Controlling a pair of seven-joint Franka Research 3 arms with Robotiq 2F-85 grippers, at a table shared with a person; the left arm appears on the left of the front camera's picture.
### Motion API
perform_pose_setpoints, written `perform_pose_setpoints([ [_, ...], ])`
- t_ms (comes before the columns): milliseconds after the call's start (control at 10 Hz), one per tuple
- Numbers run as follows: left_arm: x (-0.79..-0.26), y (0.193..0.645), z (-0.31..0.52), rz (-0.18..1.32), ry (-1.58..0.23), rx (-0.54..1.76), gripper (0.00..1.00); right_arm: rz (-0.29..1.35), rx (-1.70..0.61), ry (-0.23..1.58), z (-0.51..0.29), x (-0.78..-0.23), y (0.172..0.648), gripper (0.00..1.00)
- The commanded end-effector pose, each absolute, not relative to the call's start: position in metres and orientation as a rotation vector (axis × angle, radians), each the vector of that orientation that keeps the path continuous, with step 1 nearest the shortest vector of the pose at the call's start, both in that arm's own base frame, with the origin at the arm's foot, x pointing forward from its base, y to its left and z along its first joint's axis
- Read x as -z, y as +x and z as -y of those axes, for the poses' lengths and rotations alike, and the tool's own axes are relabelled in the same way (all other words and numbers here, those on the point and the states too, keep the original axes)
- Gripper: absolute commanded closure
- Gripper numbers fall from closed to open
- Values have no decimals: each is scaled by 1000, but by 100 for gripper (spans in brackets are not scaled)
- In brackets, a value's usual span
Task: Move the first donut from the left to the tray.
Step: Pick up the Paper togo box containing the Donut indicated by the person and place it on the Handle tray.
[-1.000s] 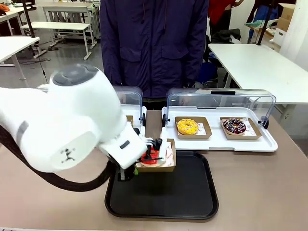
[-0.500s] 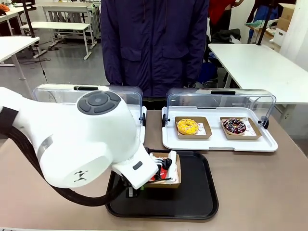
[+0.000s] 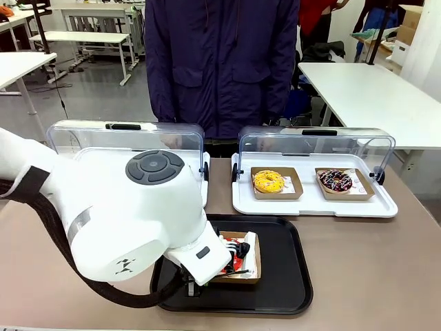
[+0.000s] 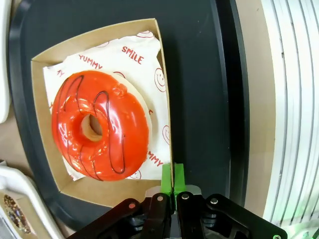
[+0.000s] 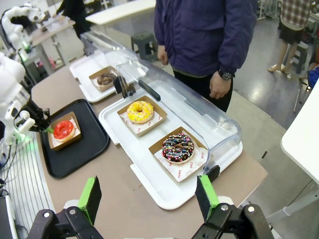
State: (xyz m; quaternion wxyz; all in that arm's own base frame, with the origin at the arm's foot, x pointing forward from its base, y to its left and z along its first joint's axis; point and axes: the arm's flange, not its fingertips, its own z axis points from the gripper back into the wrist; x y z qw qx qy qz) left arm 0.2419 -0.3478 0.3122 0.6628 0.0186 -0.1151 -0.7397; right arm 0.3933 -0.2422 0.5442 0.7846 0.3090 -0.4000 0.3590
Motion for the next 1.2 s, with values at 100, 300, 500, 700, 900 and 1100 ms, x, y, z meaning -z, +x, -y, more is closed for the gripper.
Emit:
perform_pose_setpoints([
  [100,-302,237,347,242,63,1659,98,892,-790,671,243,-546,394,0],
  [300,-304,237,348,251,54,1655,41,892,-790,671,243,-546,394,0],
  [500,-318,239,348,245,63,1630,0,892,-790,671,243,-546,394,0],
  [700,-357,247,351,231,82,1588,0,892,-790,671,243,-546,394,0],
  [900,-392,255,360,233,74,1623,0,892,-790,671,243,-546,394,0],
  [1100,-401,258,362,189,75,1638,0,892,-790,671,243,-546,394,0],
])
